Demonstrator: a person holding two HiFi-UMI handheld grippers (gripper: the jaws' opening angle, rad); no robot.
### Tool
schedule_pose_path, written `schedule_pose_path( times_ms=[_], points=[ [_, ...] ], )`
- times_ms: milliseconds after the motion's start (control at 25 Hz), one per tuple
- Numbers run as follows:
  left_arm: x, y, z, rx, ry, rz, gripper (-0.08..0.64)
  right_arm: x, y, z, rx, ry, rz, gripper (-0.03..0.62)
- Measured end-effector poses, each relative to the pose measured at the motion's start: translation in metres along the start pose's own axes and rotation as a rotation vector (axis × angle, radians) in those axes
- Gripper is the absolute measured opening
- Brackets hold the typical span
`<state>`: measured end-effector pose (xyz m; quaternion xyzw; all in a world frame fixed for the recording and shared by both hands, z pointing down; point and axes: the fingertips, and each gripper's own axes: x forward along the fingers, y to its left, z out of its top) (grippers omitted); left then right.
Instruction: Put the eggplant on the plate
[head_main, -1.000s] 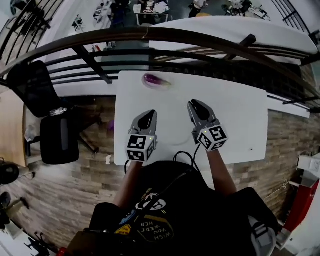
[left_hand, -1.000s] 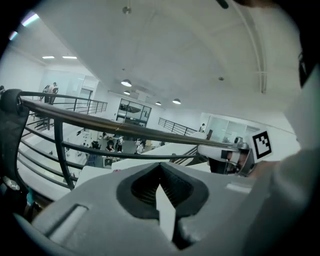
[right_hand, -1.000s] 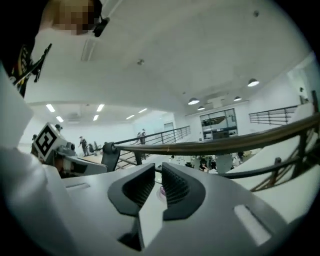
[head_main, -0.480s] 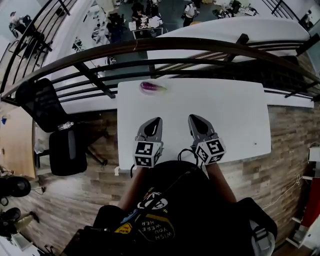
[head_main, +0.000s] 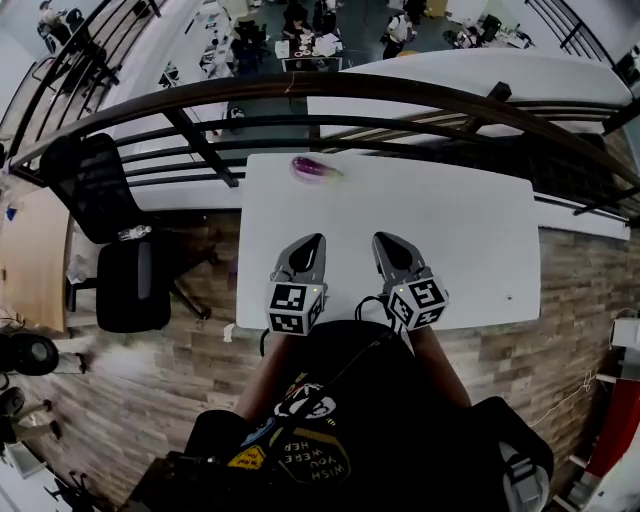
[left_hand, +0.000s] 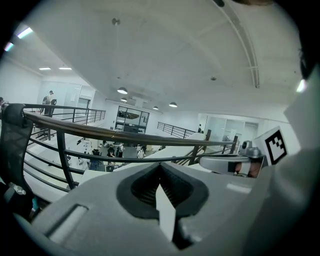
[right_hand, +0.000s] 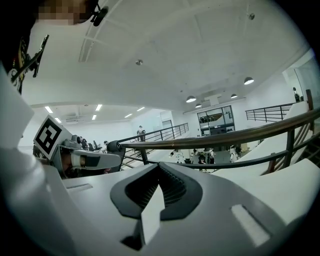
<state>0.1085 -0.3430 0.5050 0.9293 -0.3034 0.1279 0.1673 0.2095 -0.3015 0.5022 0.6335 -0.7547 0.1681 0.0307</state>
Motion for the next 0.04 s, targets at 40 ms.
schedule_pose_path(
  times_ms=[40],
  points=[
    [-0.0021,0.0009,-0.0018,-0.006,0.004,0.000,0.005,0.0003,0.0024,-0.0025,0.002,0.007,0.001,-0.003]
  ],
)
